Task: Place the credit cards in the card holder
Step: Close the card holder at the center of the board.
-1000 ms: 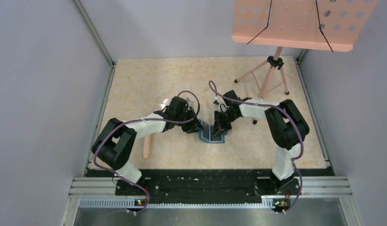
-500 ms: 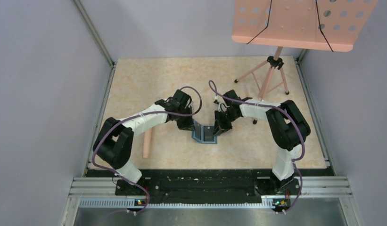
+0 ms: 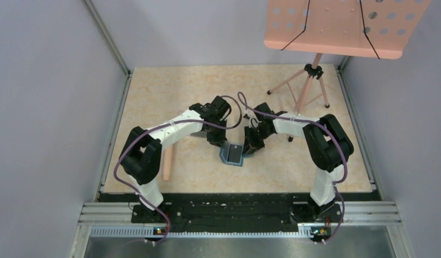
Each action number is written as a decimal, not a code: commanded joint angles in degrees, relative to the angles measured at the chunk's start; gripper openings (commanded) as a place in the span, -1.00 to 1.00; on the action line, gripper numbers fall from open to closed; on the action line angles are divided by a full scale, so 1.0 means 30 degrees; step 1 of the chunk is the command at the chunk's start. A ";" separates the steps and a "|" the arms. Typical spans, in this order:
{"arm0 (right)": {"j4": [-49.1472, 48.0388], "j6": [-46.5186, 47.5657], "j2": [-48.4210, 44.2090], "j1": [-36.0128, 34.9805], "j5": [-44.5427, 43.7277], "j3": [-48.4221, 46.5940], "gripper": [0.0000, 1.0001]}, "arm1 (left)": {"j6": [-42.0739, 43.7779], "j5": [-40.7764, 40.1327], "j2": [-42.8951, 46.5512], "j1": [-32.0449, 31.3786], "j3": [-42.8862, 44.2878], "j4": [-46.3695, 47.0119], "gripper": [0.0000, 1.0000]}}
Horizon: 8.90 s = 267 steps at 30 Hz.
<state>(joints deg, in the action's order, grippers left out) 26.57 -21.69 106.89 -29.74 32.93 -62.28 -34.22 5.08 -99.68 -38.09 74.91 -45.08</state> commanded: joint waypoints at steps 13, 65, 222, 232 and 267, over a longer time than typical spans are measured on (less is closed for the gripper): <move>-0.3905 -0.3043 -0.1279 0.0810 0.3810 0.2265 -1.00 | -0.0757 0.4748 -0.1226 -0.0701 0.1145 0.2215 -0.33; -0.0440 0.0574 0.2687 0.1956 0.3368 -0.2797 -1.00 | -0.3335 -0.4951 1.1263 0.1616 -1.0580 1.2996 0.98; 0.1640 0.1750 0.4536 0.0837 0.1496 -0.3094 -1.00 | 0.0891 0.1596 -0.4281 -0.2417 0.3903 0.0215 -0.90; 0.1764 0.1850 0.4622 0.0856 0.1417 -0.3163 -1.00 | 0.0523 0.1821 -0.4002 -0.2100 0.3322 0.0513 -0.91; 0.1843 0.2139 0.3882 0.0845 0.1533 -0.2901 -1.00 | 0.0419 0.1442 -0.3875 -0.1180 0.2055 0.1344 -0.68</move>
<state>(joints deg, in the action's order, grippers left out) 29.39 -19.07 118.24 -26.39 45.84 -73.54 -34.22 11.00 -111.90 -42.04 80.44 -40.45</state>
